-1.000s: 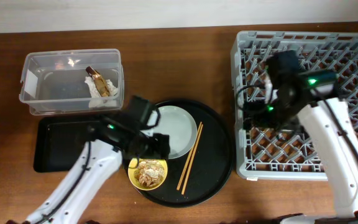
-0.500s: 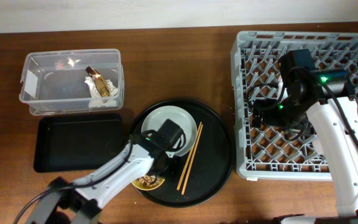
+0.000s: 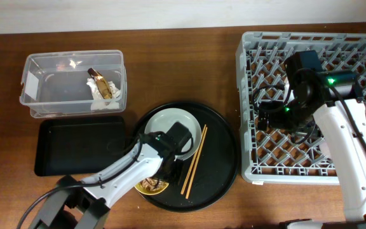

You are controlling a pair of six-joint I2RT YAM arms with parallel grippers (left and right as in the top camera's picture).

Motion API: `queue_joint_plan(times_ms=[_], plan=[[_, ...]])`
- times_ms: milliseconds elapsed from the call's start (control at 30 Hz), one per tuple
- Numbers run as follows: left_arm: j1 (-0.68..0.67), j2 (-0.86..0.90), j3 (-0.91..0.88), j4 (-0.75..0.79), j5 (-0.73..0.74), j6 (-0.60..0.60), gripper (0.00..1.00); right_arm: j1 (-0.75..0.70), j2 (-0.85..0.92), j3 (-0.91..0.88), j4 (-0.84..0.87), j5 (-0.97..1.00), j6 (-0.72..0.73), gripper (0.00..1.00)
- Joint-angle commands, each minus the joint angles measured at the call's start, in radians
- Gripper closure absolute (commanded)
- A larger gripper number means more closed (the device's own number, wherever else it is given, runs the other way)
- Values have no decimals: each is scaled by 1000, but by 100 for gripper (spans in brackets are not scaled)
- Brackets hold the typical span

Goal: Sort waste into correct bins and load items into the dishwasher rack
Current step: 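Grasp the yellow bowl rim with the left gripper, then carry the yellow bowl left over the black tray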

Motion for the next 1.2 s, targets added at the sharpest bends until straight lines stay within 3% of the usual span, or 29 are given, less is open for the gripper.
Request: queue_joint_plan(times_ms=[0,67,267,467,600,867,1033,1167], plan=[[-4,5,51,-9,-30,-2,67,-1,2,-6,-3,13,2,2],[-4,5,51,-8,-13,-2,73,-1,2,-6,-4,13,2,2],[-22,9,34,-12,-12,-3,73,-1,2,-6,-5,13,2,2],[-106,30,23,6,-20,-17,81,-1,2,-6,-9,12,2,2],[-110,30,23,1,-43,-18,99,-1,2,-6,-12,13,2,2],[-101,-31,162,-147,-192,-35,99,-1,2,-6,-19,13,-10,2],[53,-85,313,-237,-180,56,100,-1,2,-6,-21,13,-21,2],[358,-85,320,-221,64,216,100,-1,2,-6,-23,13,-21,2]])
